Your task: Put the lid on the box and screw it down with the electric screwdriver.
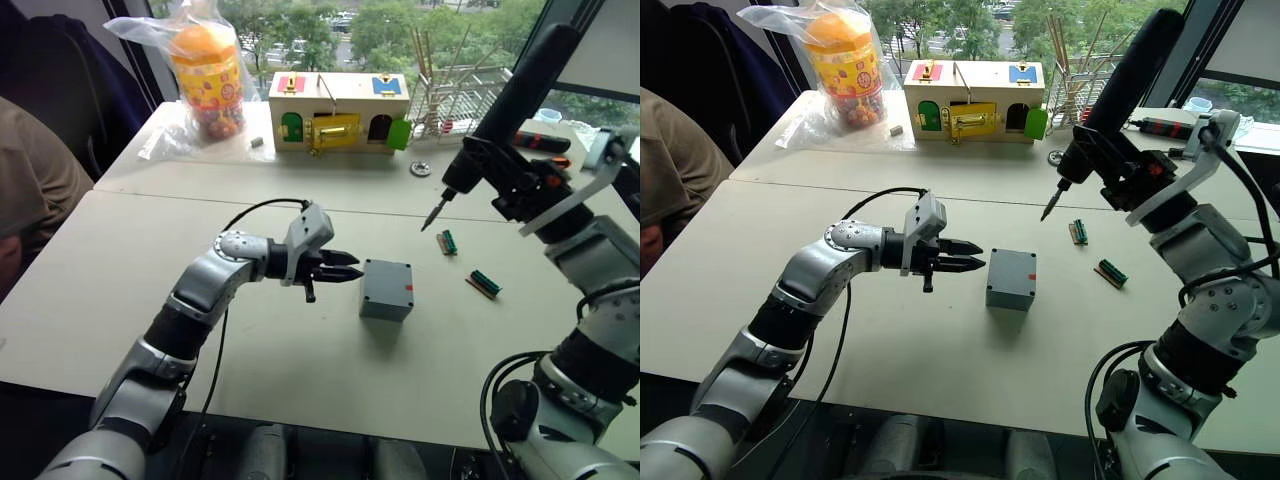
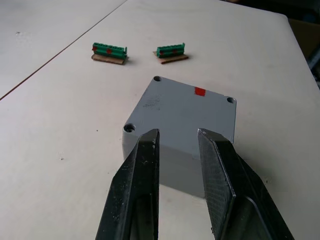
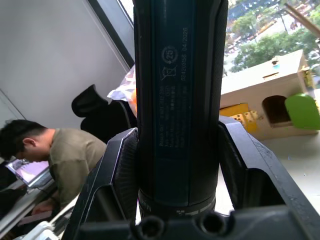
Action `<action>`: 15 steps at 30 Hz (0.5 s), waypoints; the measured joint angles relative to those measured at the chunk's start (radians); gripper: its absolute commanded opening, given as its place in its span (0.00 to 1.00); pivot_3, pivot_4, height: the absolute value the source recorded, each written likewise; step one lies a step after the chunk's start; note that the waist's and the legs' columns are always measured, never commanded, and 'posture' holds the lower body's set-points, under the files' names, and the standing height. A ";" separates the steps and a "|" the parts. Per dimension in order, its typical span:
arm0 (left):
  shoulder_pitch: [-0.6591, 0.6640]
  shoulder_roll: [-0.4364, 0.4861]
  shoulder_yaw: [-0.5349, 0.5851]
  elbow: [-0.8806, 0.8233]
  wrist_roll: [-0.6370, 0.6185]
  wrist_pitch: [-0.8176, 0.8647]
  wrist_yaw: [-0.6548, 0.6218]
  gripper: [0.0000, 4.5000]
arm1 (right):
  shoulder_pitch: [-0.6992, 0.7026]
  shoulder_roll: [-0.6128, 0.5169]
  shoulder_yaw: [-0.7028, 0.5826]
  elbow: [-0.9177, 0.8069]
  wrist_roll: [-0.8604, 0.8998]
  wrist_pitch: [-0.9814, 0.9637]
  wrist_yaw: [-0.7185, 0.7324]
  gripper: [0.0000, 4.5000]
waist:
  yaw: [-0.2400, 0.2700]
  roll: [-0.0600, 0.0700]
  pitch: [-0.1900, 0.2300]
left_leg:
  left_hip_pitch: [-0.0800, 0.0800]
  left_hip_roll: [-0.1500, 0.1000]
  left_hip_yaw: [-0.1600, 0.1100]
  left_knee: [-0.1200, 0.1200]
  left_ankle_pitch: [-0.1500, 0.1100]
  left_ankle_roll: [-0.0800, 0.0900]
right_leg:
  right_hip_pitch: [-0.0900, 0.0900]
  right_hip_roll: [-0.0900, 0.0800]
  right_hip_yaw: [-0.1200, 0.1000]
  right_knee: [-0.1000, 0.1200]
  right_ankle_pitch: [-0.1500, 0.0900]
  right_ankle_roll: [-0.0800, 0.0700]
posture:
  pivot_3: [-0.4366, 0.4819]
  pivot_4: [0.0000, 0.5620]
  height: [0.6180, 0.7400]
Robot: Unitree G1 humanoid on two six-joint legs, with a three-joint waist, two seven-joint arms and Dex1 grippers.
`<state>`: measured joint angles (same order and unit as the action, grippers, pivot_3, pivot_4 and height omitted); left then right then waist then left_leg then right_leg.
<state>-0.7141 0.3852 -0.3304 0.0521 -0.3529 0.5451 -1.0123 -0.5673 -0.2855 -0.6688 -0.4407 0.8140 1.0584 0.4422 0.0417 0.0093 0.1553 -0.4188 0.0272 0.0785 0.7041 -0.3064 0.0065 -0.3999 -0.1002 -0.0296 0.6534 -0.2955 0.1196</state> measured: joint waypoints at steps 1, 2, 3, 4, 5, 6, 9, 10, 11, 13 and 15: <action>-0.005 -0.012 -0.006 0.011 0.010 -0.014 -0.001 0.27 | 0.022 0.020 0.009 -0.016 0.016 -0.013 -0.015 0.41 | -0.002 0.000 0.000 | 0.000 -0.002 0.000 0.000 0.000 0.000 | 0.000 0.000 0.000 0.000 0.000 0.000 | 0.48 0.27 0.74; -0.007 -0.026 -0.012 0.020 0.019 -0.026 -0.002 0.27 | 0.047 0.035 0.025 -0.031 0.021 -0.035 -0.029 0.41 | -0.004 0.000 0.000 | -0.001 -0.002 0.000 0.000 0.000 0.000 | -0.001 0.000 0.000 0.000 0.000 0.000 | 0.48 0.27 0.74; -0.007 -0.042 -0.015 0.030 0.027 -0.034 -0.001 0.27 | 0.071 0.036 0.046 -0.039 0.018 -0.060 -0.036 0.41 | -0.006 0.000 0.000 | -0.001 -0.002 0.001 0.000 0.000 0.000 | -0.002 0.000 0.000 0.000 0.000 0.000 | 0.48 0.27 0.74; -0.008 -0.057 -0.018 0.039 0.036 -0.037 0.001 0.27 | 0.101 0.033 0.074 -0.048 0.005 -0.096 -0.038 0.41 | -0.006 0.000 0.000 | -0.001 -0.002 0.000 0.000 0.000 0.000 | -0.003 0.000 0.000 0.000 0.000 0.000 | 0.48 0.27 0.74; -0.008 -0.064 -0.021 0.045 0.040 -0.038 0.001 0.27 | 0.124 0.033 0.099 -0.052 -0.008 -0.118 -0.037 0.41 | -0.008 0.000 0.000 | -0.001 -0.002 0.001 0.000 0.000 0.000 | -0.004 0.001 0.000 -0.001 0.000 0.000 | 0.48 0.27 0.74; -0.009 -0.070 -0.025 0.046 0.045 -0.038 -0.001 0.27 | 0.148 0.031 0.126 -0.055 -0.022 -0.144 -0.036 0.41 | -0.011 0.000 0.000 | -0.001 -0.002 0.001 -0.001 0.000 -0.001 | -0.005 0.001 0.001 0.000 0.000 0.000 | 0.48 0.27 0.74; -0.026 -0.084 -0.048 0.054 0.068 -0.051 -0.011 0.27 | 0.209 0.031 0.185 -0.055 -0.051 -0.211 -0.035 0.41 | -0.019 0.000 0.000 | -0.001 -0.001 0.000 -0.001 0.001 -0.002 | -0.006 0.002 0.001 0.001 0.000 0.000 | 0.48 0.27 0.74; -0.032 -0.084 -0.051 0.058 0.083 -0.059 -0.015 0.27 | 0.220 0.030 0.202 -0.054 -0.057 -0.233 -0.035 0.41 | -0.026 0.000 0.000 | -0.001 -0.001 0.000 -0.002 0.001 -0.002 | -0.006 0.002 0.001 0.001 0.000 0.000 | 0.48 0.27 0.74; -0.036 -0.084 -0.057 0.068 0.094 -0.068 -0.017 0.27 | 0.228 0.027 0.214 -0.054 -0.064 -0.257 -0.034 0.41 | -0.030 0.000 0.000 | -0.001 -0.001 0.000 -0.002 0.001 -0.002 | -0.006 0.002 0.001 0.000 0.000 0.000 | 0.48 0.27 0.74; -0.037 -0.100 -0.059 0.100 0.110 -0.082 -0.016 0.27 | 0.245 0.020 0.234 -0.051 -0.086 -0.305 -0.033 0.41 | -0.031 0.000 0.000 | -0.001 -0.001 0.000 -0.002 0.001 -0.002 | -0.006 0.002 0.001 0.000 0.000 0.000 | 0.48 0.27 0.74; -0.037 -0.118 -0.059 0.131 0.119 -0.093 -0.013 0.27 | 0.253 0.015 0.254 -0.033 -0.108 -0.347 -0.034 0.41 | -0.031 0.000 0.000 | -0.001 -0.001 0.000 -0.003 0.001 -0.002 | -0.006 0.002 0.001 0.000 0.000 0.000 | 0.48 0.27 0.74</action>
<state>-0.7514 0.2676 -0.3893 0.1835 -0.2344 0.4525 -1.0255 -0.3141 -0.2701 -0.4150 -0.4733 0.7056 0.7117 0.4085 0.0103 0.0091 0.1555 -0.4201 0.0263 0.0787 0.7014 -0.3050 0.0045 -0.4059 -0.0980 -0.0285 0.6531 -0.2953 0.1199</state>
